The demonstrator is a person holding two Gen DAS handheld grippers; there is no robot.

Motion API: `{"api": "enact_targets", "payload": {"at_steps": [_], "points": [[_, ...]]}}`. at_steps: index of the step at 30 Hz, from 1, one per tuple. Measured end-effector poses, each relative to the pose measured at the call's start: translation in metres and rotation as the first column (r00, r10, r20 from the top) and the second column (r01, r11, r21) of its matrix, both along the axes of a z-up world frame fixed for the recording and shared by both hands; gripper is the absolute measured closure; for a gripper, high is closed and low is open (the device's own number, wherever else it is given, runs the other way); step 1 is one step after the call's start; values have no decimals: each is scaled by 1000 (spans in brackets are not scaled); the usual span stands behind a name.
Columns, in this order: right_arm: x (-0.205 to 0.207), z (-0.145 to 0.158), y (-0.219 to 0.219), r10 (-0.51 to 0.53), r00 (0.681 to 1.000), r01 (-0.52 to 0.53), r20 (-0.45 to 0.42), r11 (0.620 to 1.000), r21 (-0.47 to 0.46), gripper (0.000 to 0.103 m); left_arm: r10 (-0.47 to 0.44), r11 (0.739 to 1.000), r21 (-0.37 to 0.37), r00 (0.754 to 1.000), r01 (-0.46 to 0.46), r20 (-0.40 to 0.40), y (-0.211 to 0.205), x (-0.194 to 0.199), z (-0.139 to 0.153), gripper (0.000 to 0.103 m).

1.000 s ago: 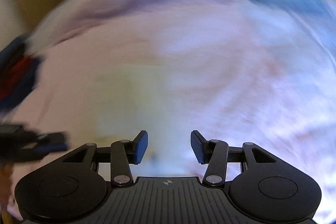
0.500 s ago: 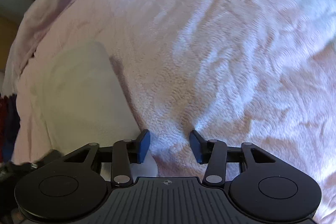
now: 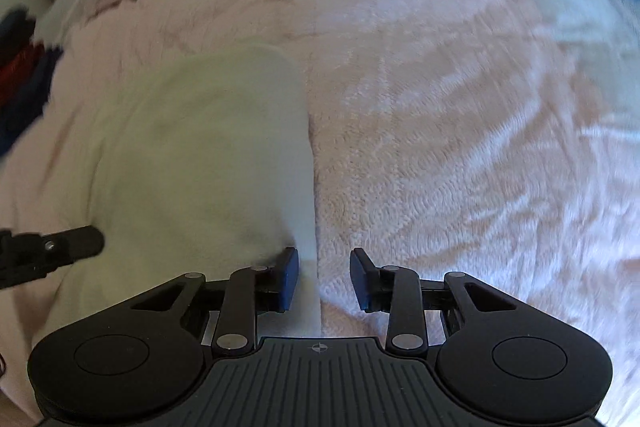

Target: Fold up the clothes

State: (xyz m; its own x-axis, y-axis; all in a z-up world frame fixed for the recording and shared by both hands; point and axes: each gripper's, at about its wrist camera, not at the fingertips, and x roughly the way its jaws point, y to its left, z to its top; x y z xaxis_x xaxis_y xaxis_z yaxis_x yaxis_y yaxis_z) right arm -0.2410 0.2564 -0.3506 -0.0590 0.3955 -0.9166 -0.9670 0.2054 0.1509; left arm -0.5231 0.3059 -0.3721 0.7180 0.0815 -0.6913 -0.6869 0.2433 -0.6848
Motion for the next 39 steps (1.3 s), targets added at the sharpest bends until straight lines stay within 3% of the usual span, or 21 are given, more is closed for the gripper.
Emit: {"api": "enact_targets", "payload": {"at_steps": [3,8,10,13,15,18,21,23,29,34,39], "points": [[-2,-4,-1,8,1000,-8,-1,1000,-11,69,3,1000,-16,1000,-3,8,1,-3,-3,90],[20,8,13,22,999,-22,-36,1000,-19,69,27,1000,8,999,-27,42,17,-14,19,87],[35,9,19,-34,996,34,-86,999,8,69,55,998,19,997,-56,46,30,-15,22,73],[55,5,30,-126,975,134,-182,990,33,69,75,997,-18,995,-74,66,49,-10,11,64],[61,-2,40,-162,958,175,-235,984,34,69,85,995,-58,993,-80,79,60,0,1,67],[58,-9,53,-153,966,164,-208,986,39,69,79,997,-8,993,-78,86,63,5,4,98],[45,-10,60,-103,980,115,-169,991,62,69,70,993,88,997,-72,33,55,-1,11,99],[35,-13,63,-73,985,85,-159,994,73,69,72,992,107,997,-69,-23,53,-4,4,99],[32,-22,66,-47,990,58,-130,995,80,69,32,995,99,997,-25,-69,56,5,-18,93],[50,-10,34,-65,981,87,-185,989,117,69,96,994,49,994,-93,-43,37,-26,0,84],[56,12,-37,-10,958,62,-288,984,169,69,74,997,-4,997,-74,-7,-27,-59,31,84]]}}
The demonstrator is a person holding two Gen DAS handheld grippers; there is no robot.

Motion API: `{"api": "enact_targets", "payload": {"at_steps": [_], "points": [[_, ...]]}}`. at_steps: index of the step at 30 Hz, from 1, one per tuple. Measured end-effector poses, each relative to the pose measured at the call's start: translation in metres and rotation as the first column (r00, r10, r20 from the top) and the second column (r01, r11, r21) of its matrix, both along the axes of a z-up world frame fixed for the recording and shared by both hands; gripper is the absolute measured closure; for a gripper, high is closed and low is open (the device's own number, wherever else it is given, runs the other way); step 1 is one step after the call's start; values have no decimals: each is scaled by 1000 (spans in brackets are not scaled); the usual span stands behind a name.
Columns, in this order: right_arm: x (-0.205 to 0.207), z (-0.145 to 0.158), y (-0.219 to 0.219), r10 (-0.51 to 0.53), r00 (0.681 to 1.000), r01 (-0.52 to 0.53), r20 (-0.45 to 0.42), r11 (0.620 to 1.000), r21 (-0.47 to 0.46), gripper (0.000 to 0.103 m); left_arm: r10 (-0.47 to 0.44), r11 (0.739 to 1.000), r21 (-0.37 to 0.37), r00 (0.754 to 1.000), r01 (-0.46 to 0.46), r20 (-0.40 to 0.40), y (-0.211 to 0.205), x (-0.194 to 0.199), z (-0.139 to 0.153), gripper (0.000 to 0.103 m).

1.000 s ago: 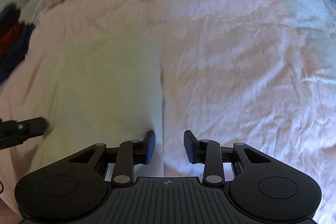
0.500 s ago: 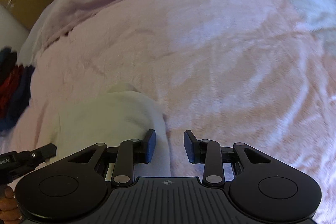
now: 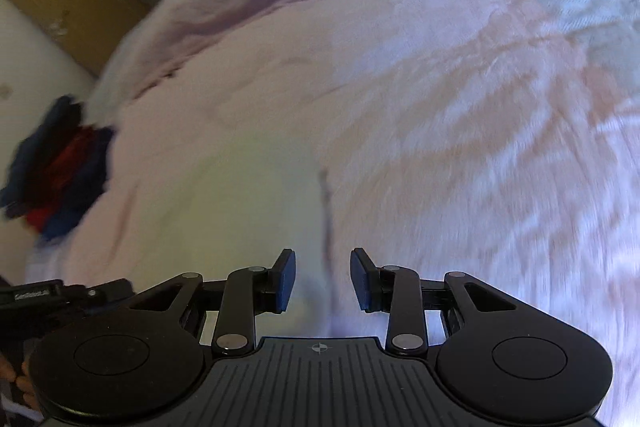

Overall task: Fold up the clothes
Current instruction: 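Open both grippers and raise them from the folded bundle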

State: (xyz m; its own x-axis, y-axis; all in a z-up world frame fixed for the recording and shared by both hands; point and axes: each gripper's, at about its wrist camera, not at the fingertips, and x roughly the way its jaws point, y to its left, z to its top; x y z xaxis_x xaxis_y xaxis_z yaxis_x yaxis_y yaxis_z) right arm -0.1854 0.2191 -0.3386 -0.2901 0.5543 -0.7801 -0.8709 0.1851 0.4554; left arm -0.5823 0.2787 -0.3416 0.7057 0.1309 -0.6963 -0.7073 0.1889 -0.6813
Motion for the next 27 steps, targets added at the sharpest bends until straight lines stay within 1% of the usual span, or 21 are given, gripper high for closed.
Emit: {"api": "enact_targets", "payload": {"at_steps": [2,4,5,6,7,8,10,12,13,16,17,19,20,22,24,25,27], "points": [[-7,8,-25,42,999,-42,-11,999,20,69,-43,999,27,999,44,-34,-27,0,7,87],[-14,7,-40,76,997,-75,-7,997,18,69,-58,998,29,994,61,-98,-42,4,-4,89],[-18,-2,-43,91,996,-91,5,996,-22,69,-61,998,25,989,65,-133,-48,6,-13,89],[-21,-13,-42,99,995,-98,17,994,-54,69,-56,998,14,985,59,-164,-51,8,-22,88],[-23,-25,-41,107,994,-104,29,991,-85,69,-42,999,-2,983,42,-179,-50,10,-32,86],[-26,-35,-39,115,993,-110,40,987,-115,69,-30,1000,-5,982,30,-185,-50,11,-34,86],[-24,-38,-33,125,992,-121,27,985,-127,69,-16,1000,13,979,19,-204,-51,13,-29,85],[-19,-27,-32,132,991,-129,19,986,-104,69,13,999,42,975,-3,-223,-60,9,-14,84],[-16,-24,-35,133,991,-132,9,986,-106,69,35,999,35,976,-28,-213,-65,5,-8,84],[-4,-17,-44,129,991,-131,-23,984,-123,69,122,989,-66,984,-131,-128,-83,-12,6,83],[1,-18,-47,117,992,-121,-38,982,-142,69,153,981,-107,984,-163,-89,-89,-15,7,81],[11,-21,-50,96,993,-106,-62,978,-178,68,225,954,-207,974,-219,6,-102,-14,-1,65],[14,-24,-51,84,994,-96,-69,976,-196,68,263,935,-257,964,-244,41,-108,-9,-9,63],[22,-31,-54,59,995,-77,-83,970,-232,68,354,888,-342,931,-308,82,-119,-3,-28,63],[28,-32,-57,44,995,-66,-93,967,-244,68,454,837,-392,885,-383,105,-127,-1,-46,62],[31,-32,-59,38,995,-61,-97,967,-247,67,488,821,-396,866,-412,110,-130,1,-53,61],[36,-32,-63,27,994,-53,-105,966,-253,66,538,796,-391,836,-463,106,-135,4,-65,59]]}}
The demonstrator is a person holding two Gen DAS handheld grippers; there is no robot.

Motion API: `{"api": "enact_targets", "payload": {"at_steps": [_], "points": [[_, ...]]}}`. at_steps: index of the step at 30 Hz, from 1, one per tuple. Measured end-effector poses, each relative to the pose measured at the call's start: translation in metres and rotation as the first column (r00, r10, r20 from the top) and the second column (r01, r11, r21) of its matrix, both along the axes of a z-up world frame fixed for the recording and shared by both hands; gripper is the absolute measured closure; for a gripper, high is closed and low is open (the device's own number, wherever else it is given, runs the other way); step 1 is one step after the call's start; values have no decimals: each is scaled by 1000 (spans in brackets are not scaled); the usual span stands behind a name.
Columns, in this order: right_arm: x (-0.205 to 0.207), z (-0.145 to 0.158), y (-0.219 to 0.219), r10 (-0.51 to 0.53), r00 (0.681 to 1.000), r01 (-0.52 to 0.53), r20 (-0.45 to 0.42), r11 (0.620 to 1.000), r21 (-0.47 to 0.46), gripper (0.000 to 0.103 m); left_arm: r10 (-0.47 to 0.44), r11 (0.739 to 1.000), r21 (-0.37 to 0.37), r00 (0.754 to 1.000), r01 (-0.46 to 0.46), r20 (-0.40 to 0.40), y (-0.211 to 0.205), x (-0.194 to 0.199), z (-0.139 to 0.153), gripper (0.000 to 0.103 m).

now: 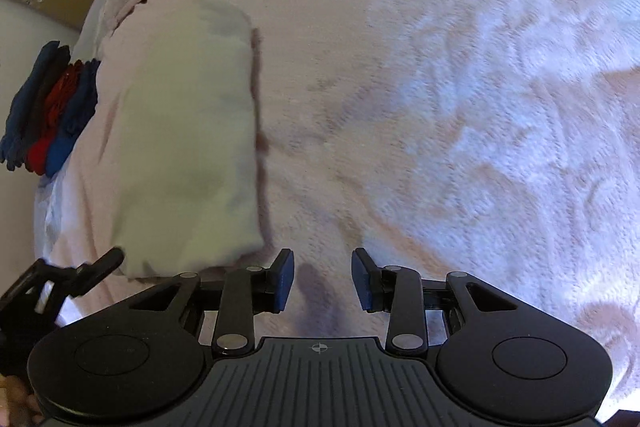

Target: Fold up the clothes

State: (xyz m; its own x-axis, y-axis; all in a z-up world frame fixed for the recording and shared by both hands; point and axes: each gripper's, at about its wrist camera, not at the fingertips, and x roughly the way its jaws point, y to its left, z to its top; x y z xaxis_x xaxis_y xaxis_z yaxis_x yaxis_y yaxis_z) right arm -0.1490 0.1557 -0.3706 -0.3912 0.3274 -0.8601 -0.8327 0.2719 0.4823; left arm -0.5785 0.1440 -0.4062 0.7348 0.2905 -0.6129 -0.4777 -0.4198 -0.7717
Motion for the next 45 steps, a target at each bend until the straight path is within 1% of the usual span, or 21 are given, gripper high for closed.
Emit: {"api": "enact_targets", "payload": {"at_steps": [3,6,8,9,10,12,16,20,22,23,24,26,27,29,30,33,36,39,41,42,45], "points": [[5,-2,-1,11,1000,-11,10,1000,-6,63,92,995,22,996,-92,12,-5,4,-13,59],[6,-5,1,20,1000,-20,3,1000,-6,62,130,989,68,991,-131,8,-2,15,-19,60],[6,-7,2,27,1000,-27,1,1000,-9,62,150,984,100,989,-150,2,-1,22,-23,70],[10,-7,-3,29,1000,-29,0,1000,-11,62,154,981,120,988,-153,-1,1,25,-23,88],[10,-8,-2,33,999,-33,2,999,-13,62,135,980,151,991,-131,-18,6,26,-19,93],[8,-7,0,43,999,-43,8,999,-14,62,60,971,235,994,-38,-88,19,27,0,95],[8,-1,6,73,997,-73,31,997,-6,62,-63,928,351,980,127,-190,52,11,43,96],[11,8,16,85,995,-86,44,996,15,62,-132,865,419,930,278,-344,86,-21,81,96],[11,11,24,92,995,-93,32,995,31,62,-190,844,402,899,355,-393,97,-36,83,96],[12,12,29,96,995,-97,17,994,42,62,-220,843,379,889,381,-402,101,-41,79,95],[10,12,38,100,995,-100,1,994,52,62,-223,859,356,895,368,-387,101,-45,71,95],[9,12,60,118,993,-115,-32,990,76,62,-174,903,324,929,283,-328,98,-54,56,93],[10,12,72,130,990,-125,-49,988,91,60,-147,921,305,943,241,-299,97,-58,49,88],[17,15,93,163,982,-149,-97,980,135,41,-37,958,270,977,94,-210,86,-70,37,86],[20,19,105,184,976,-162,-119,972,172,29,14,966,255,984,33,-179,81,-74,33,86],[26,30,143,290,938,-237,-191,937,258,29,110,969,234,984,-74,-143,67,-76,30,79],[24,24,178,380,888,-321,-259,916,242,29,147,972,201,983,-123,-111,56,-71,26,72],[17,7,192,381,871,-341,-309,923,179,29,149,973,189,984,-129,-97,56,-58,17,69],[11,-6,188,355,872,-327,-336,935,138,29,141,972,204,985,-118,-102,59,-50,11,81],[8,-13,181,333,877,-315,-347,943,111,29,137,971,211,985,-113,-104,60,-46,8,94],[0,-29,164,276,884,-282,-376,959,41,29,53,957,290,978,8,-201,75,-44,28,96]]}}
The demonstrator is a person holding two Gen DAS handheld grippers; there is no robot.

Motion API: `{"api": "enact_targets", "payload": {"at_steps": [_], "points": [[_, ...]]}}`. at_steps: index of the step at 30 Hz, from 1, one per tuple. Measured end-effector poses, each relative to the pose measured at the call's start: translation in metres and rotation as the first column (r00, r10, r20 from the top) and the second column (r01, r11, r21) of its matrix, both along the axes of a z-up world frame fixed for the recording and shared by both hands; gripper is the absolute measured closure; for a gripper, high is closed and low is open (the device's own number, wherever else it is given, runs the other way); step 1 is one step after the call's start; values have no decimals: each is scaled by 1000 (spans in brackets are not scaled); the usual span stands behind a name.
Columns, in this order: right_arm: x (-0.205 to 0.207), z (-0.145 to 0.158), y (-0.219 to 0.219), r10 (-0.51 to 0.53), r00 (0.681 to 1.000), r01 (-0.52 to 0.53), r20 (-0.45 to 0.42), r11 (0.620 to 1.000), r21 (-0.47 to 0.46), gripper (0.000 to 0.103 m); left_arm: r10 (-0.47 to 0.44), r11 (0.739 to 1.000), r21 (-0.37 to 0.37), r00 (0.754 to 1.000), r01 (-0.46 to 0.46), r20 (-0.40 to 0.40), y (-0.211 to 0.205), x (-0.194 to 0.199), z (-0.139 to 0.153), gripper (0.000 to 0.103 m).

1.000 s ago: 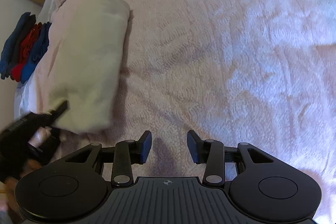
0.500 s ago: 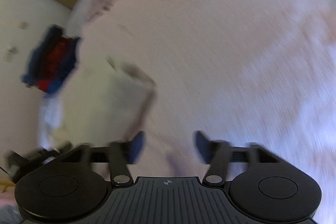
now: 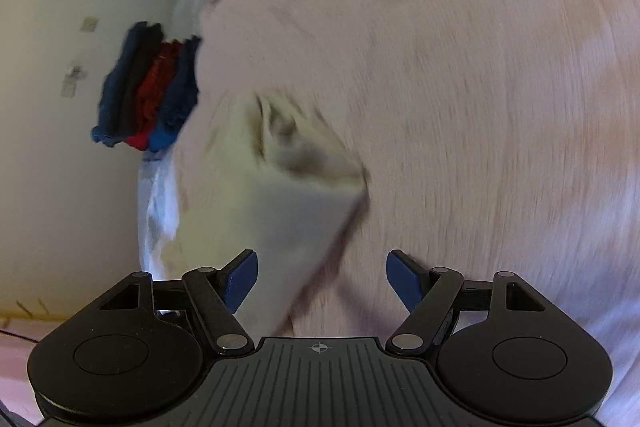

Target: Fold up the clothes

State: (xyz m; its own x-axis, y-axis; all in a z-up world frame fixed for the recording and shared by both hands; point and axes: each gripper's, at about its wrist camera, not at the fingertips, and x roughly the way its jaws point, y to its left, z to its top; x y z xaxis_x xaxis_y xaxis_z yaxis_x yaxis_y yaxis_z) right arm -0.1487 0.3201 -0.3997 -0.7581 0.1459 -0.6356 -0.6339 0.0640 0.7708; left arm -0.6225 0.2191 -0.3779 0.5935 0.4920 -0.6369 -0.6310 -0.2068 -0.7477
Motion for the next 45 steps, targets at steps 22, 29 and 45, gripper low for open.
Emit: {"api": "enact_targets", "payload": {"at_steps": [22,29,45], "points": [[-91,-8,64,157,988,-155,-9,985,77,12,37,999,-38,999,-37,3,51,-78,-6,74],[-89,-19,54,64,996,-64,-55,998,8,76,-119,991,49,993,121,-26,79,-66,5,96],[-86,64,10,-245,908,129,341,935,329,49,-216,950,109,870,292,-443,112,-38,63,85]]}}
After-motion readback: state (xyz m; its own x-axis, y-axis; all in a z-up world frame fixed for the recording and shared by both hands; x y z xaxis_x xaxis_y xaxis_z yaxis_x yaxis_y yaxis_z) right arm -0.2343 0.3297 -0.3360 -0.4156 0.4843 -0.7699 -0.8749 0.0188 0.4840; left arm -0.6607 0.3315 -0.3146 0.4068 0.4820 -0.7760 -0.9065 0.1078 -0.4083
